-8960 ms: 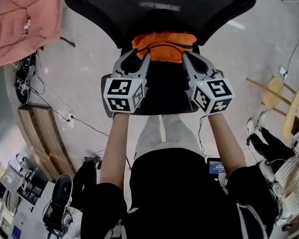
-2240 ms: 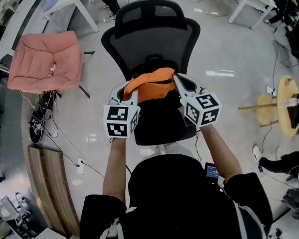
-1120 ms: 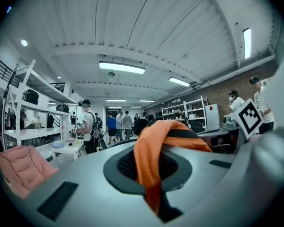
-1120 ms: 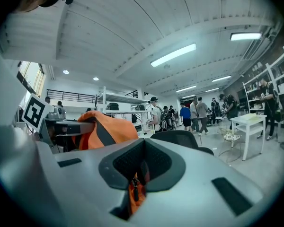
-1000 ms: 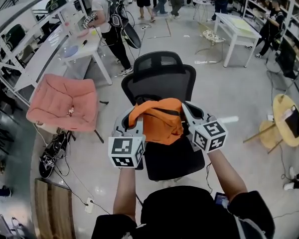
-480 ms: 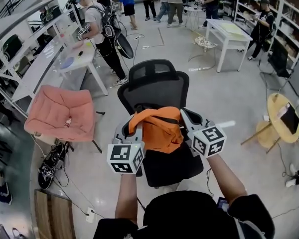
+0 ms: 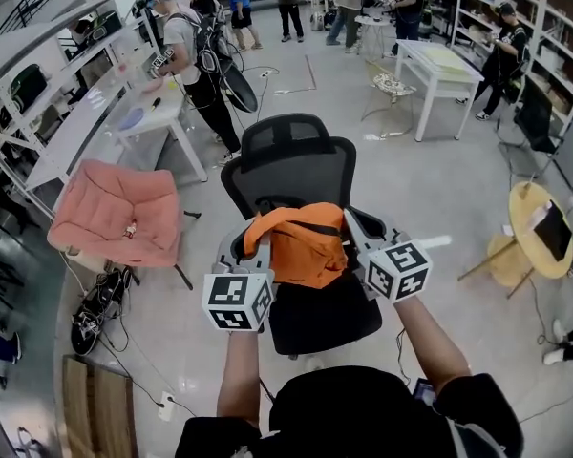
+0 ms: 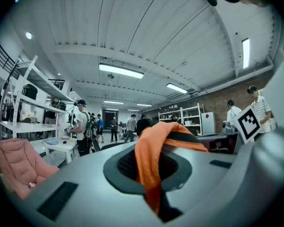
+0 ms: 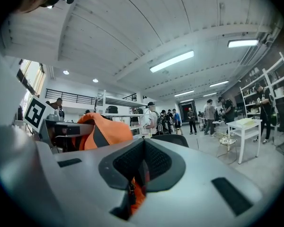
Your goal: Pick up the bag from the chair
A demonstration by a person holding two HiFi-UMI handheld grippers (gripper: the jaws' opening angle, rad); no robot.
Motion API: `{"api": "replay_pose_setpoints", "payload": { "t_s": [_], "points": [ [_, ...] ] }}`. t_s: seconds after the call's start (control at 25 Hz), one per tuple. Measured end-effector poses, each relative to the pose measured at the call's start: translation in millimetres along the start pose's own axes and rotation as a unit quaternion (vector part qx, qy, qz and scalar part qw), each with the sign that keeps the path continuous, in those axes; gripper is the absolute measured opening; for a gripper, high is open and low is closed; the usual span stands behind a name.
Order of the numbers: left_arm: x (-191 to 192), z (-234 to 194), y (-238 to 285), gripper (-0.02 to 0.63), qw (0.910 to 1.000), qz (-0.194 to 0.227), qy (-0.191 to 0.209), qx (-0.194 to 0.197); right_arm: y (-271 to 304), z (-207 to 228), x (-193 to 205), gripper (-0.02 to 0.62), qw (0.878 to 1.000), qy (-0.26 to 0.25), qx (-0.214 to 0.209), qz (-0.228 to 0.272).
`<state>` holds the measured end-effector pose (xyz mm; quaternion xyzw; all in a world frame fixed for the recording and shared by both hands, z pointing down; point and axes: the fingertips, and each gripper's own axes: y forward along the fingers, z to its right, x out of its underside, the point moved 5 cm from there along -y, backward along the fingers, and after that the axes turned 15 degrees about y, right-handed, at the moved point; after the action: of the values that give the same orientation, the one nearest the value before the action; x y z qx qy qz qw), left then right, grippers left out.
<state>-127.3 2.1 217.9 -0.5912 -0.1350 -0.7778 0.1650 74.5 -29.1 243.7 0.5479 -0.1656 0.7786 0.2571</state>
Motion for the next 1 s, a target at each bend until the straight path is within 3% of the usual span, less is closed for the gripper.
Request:
{"api": "replay_pose_setpoints", "payload": {
  "t_s": [1.0],
  "points": [
    [-40.7,127.9,-75.8,0.025,0.9995,-0.014,-0.009,-0.025,-145.5,3.3,-4.1,0.000,0.999,0.001,-0.039,-0.009]
  ]
}}
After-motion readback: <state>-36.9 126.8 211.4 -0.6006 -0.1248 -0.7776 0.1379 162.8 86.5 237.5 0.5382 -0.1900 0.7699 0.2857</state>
